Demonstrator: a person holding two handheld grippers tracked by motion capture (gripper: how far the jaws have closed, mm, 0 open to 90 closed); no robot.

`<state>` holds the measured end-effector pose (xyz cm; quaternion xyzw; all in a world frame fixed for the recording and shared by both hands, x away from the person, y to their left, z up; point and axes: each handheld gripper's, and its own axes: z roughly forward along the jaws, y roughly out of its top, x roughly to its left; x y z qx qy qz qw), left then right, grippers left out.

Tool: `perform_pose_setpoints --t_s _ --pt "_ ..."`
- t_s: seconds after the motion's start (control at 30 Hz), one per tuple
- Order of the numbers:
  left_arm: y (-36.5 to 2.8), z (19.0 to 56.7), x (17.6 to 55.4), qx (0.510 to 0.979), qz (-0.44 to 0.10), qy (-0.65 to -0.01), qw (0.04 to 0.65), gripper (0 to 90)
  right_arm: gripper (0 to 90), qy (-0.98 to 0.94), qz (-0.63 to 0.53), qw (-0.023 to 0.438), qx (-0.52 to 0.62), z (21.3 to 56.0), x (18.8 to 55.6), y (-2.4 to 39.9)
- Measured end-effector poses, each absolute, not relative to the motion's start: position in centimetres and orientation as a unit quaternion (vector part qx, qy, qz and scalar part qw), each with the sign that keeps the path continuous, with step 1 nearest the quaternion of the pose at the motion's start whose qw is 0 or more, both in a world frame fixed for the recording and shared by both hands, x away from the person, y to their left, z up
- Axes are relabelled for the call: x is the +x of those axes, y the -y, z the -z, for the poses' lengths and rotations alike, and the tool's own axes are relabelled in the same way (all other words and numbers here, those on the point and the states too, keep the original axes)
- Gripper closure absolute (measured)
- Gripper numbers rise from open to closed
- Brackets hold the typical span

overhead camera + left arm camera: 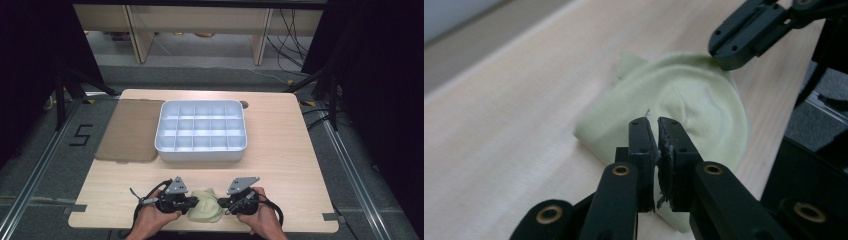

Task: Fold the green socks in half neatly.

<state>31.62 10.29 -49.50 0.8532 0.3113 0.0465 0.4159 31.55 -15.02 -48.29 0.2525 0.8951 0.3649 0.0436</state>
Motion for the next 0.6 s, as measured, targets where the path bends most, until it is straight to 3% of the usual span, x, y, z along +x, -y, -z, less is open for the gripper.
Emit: perform_pose_setpoints --t_s 0.6 --pt "-9.9 50.9 33.8 0.858 -0.052 -0.322 0.398 85.8 87.3 -0.899 -0.349 0.046 0.26 49.3 34.1 13.1"
